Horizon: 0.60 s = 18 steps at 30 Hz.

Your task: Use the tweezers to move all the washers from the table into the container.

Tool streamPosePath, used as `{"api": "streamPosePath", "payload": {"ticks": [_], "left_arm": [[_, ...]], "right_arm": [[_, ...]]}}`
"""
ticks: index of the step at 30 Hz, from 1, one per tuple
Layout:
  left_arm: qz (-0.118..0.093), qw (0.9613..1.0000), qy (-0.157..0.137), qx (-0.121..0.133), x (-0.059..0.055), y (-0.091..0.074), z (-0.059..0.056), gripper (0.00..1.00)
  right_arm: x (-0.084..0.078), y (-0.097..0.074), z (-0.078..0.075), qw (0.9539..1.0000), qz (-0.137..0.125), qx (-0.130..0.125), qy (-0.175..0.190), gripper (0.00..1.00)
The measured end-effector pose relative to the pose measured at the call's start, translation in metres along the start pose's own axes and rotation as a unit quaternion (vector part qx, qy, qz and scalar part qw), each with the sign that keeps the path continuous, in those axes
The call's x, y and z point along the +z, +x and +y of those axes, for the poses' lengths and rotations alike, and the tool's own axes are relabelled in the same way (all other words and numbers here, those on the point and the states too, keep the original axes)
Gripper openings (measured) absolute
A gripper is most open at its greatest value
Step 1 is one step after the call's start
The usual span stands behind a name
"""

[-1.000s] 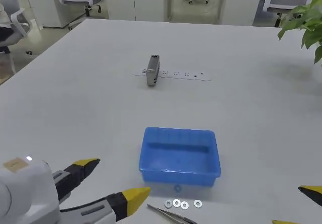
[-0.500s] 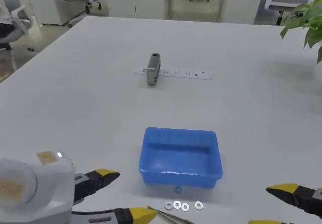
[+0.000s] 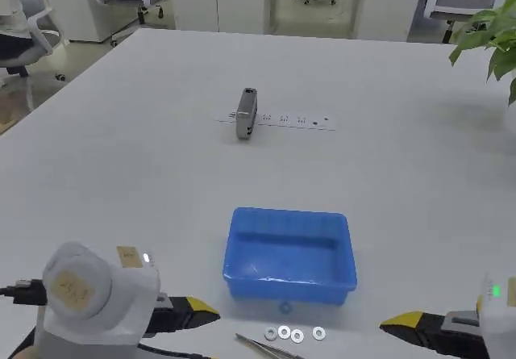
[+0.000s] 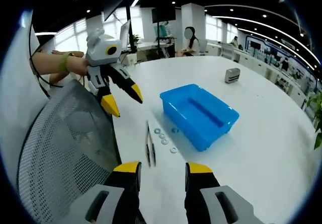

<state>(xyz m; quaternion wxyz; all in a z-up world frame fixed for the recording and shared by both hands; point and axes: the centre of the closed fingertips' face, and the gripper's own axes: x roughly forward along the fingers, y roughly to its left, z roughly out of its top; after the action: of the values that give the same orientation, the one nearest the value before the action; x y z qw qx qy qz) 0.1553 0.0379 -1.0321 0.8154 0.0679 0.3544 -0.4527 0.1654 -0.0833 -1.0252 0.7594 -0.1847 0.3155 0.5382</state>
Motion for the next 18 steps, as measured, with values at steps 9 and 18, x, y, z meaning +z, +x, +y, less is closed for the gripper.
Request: {"api": "streamPosePath", "payload": {"ticks": [9,18], "left_arm": [[0.04,0.9977,0.055,-0.005,-0.007,0.014,0.005,0.3],[0.093,0.987,0.131,-0.003,-0.013,0.026,0.013,0.24]], "right_arm": [[-0.001,0.022,0.011,0.9995,0.021,0.019,-0.012,0.27],[-0.007,0.04,0.018,0.9983,0.046,0.029,-0.019,0.22]]}}
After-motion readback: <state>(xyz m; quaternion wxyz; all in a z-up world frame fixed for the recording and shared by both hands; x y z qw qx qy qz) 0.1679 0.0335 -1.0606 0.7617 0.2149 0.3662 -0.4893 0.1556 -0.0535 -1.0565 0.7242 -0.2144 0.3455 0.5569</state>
